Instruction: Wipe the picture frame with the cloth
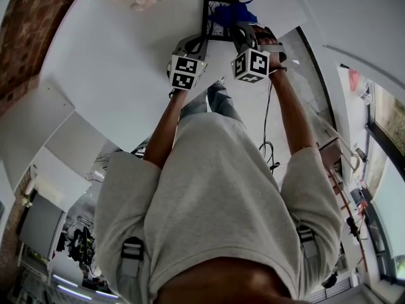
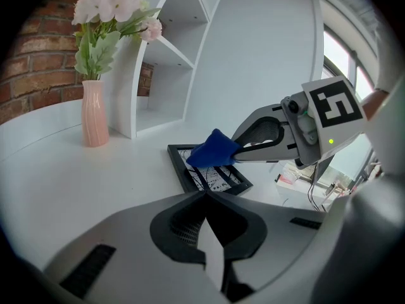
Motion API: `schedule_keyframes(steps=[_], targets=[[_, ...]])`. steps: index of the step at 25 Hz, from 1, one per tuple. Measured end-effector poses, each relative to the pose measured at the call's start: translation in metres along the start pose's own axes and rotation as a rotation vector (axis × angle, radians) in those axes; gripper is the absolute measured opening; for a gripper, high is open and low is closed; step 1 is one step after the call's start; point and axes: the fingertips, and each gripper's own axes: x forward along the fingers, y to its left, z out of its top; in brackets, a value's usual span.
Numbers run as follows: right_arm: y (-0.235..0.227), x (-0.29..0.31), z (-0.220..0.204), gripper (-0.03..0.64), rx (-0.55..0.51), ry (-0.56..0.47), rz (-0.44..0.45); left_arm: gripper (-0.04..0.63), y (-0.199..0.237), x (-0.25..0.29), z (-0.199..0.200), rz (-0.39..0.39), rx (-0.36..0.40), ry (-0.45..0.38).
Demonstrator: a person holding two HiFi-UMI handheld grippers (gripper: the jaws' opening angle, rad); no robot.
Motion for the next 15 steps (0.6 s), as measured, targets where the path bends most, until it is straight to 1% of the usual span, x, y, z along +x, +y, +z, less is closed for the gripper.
schedule_keyframes(steps=[15], targets=[[0.043,-0.028,-0.002,0.058,0.041,-0.017,0.024,0.016,0.002,0.0,0.0,0.011,-0.004,-0.003]])
